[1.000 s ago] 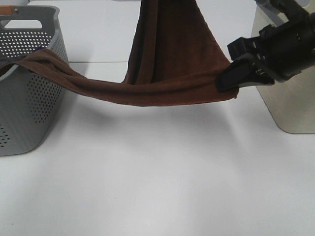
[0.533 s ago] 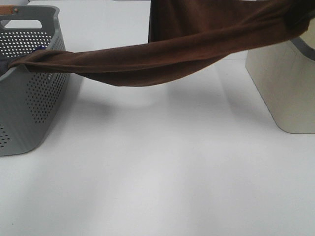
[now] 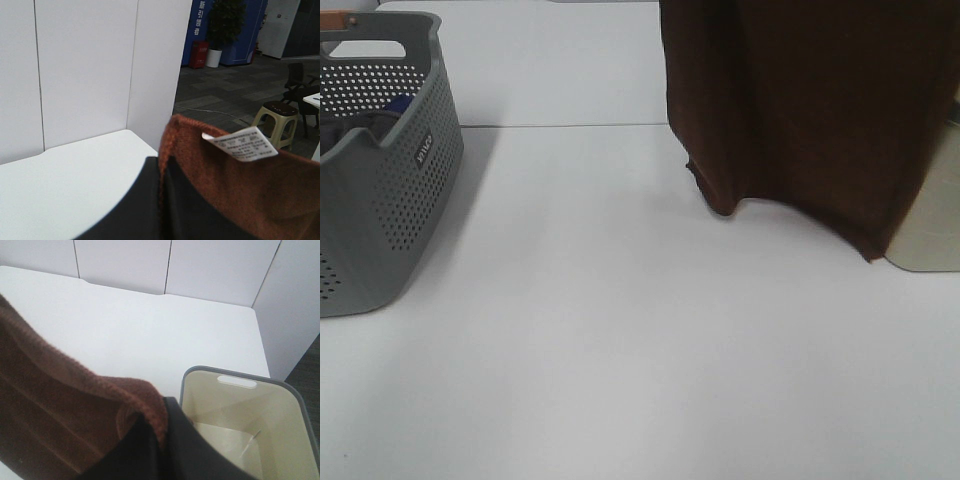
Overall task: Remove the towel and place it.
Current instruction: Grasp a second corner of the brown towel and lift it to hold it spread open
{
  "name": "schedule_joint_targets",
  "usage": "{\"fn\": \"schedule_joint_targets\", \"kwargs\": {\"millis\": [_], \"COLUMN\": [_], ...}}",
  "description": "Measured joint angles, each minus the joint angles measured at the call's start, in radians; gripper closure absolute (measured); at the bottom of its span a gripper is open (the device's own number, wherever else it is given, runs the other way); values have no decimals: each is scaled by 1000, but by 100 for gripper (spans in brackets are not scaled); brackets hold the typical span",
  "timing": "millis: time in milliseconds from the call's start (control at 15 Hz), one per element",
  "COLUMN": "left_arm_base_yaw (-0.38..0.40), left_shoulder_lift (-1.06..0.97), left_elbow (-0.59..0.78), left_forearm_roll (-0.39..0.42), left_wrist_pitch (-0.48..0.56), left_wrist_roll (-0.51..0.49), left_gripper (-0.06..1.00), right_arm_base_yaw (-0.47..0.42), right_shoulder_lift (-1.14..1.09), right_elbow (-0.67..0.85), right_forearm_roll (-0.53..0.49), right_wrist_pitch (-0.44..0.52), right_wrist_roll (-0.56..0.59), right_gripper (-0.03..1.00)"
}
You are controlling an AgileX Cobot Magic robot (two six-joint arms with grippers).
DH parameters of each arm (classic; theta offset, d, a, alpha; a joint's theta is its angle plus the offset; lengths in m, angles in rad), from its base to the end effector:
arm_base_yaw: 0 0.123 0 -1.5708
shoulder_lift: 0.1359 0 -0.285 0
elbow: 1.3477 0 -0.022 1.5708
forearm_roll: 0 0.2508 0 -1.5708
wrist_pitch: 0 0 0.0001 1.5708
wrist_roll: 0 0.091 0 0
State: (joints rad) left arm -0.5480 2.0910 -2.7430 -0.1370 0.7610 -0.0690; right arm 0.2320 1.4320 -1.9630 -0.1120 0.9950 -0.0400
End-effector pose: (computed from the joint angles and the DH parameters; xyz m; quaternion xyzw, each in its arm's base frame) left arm 0.3668 -0.2339 0.5324 0.1668 0.6933 -0.2770 0.6440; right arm 0.2697 0.0549 0.5381 -0.1108 0.8183 -0.0019 0.5641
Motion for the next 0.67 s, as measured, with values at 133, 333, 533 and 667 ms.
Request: {"fn": "schedule_joint_targets", "kwargs": {"millis": [133, 333, 533, 667], "left_arm_base_yaw": [0, 1, 53, 116], "left_shoulder_lift": [7, 47, 127, 197], "left_elbow": [0, 0, 0, 1], "left_forearm_roll": [45, 166, 286, 292], "left_wrist_pitch": [46, 118, 111, -4], "left_wrist_roll": [0, -8, -104, -148], "left_gripper": [94, 94, 94, 94], "right_arm_base_yaw": [0, 0, 0, 1], "right_shoulder_lift": [6, 63, 178, 261], "right_elbow": [0, 0, 0, 1], "right_forearm_roll": [19, 20, 20, 18], "right_wrist_pitch": [29, 16, -118, -282], "right_wrist_roll": [0, 0, -1, -8], "right_gripper": [97, 97, 97, 97]}}
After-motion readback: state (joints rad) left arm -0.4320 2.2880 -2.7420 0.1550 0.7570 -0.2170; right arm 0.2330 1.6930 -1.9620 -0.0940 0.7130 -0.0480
